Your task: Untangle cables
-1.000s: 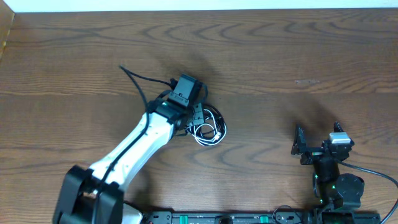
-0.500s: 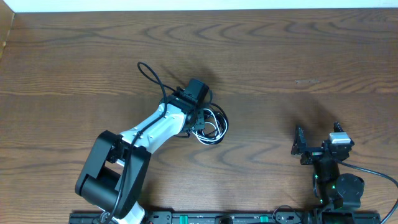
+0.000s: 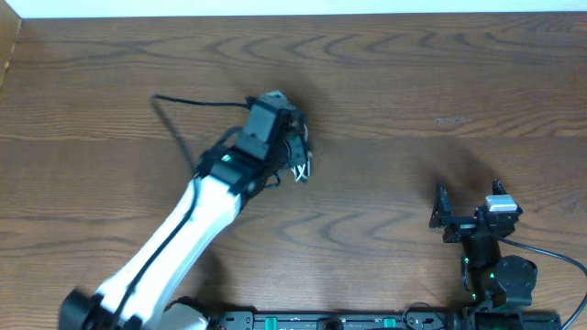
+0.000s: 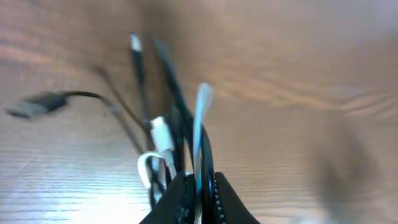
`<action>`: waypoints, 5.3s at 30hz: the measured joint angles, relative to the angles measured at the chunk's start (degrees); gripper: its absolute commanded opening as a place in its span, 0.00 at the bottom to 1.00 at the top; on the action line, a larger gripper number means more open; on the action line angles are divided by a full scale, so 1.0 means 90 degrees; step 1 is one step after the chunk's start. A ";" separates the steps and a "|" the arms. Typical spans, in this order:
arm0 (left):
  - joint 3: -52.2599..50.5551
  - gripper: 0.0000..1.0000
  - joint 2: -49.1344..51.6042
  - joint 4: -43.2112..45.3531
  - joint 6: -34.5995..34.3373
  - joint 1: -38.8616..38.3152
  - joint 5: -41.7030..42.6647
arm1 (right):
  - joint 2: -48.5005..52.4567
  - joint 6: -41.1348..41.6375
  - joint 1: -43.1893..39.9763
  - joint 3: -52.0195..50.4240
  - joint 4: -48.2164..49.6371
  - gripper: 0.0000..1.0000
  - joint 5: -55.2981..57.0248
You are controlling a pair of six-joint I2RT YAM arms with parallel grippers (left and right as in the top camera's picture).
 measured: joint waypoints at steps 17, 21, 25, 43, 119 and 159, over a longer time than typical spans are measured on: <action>0.0002 0.17 -0.0199 0.0590 -0.1219 0.0000 0.0466 | 0.0000 0.0000 0.0000 0.0000 0.0000 0.99 0.0000; 0.0007 0.17 -0.0233 0.0988 -0.1367 -0.0002 0.0918 | 0.0000 0.0000 0.0000 0.0000 -0.0002 0.99 0.0000; 0.0017 0.31 -0.0245 0.0357 -0.1353 -0.0010 0.0959 | 0.0000 0.0000 0.0000 0.0000 -0.0002 0.99 0.0000; -0.0119 0.44 0.1224 -0.0379 -0.1438 -0.0277 -0.0556 | 0.0000 0.0000 0.0000 0.0000 0.0000 0.99 0.0000; 0.0007 0.61 -0.1071 -0.0415 -0.0534 -0.0522 0.0617 | 0.0000 0.0000 0.0000 0.0000 0.0000 0.99 0.0000; 0.0010 0.76 -0.0714 -0.1664 -0.0969 -0.0529 0.0374 | 0.0000 0.0000 0.0000 0.0000 0.0000 0.99 0.0000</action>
